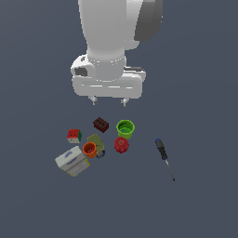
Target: Pick up a designated object from a clutter of objects.
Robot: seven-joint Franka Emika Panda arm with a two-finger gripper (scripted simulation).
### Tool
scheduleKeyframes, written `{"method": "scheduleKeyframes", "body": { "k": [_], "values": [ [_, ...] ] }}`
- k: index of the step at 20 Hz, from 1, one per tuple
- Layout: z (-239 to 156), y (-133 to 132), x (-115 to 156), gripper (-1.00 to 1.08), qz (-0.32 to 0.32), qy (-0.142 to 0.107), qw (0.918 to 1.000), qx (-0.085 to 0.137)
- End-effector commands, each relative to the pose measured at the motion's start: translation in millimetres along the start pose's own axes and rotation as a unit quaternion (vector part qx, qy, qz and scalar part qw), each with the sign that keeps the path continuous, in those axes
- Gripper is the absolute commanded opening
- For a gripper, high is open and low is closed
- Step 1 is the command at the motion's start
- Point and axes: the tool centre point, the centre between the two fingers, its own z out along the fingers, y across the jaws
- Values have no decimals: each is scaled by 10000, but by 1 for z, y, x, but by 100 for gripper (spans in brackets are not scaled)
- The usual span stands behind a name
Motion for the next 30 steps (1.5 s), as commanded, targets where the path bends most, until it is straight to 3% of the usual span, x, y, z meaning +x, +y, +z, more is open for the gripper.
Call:
{"method": "scheduleKeyframes", "body": {
  "k": [1, 18, 30],
  "values": [
    [0, 0, 0, 100, 0, 0, 10000, 0],
    [2, 9, -5, 100, -96, -58, 9999, 41],
    [44, 22, 12, 100, -738, -41, 9973, 43]
  ]
}}
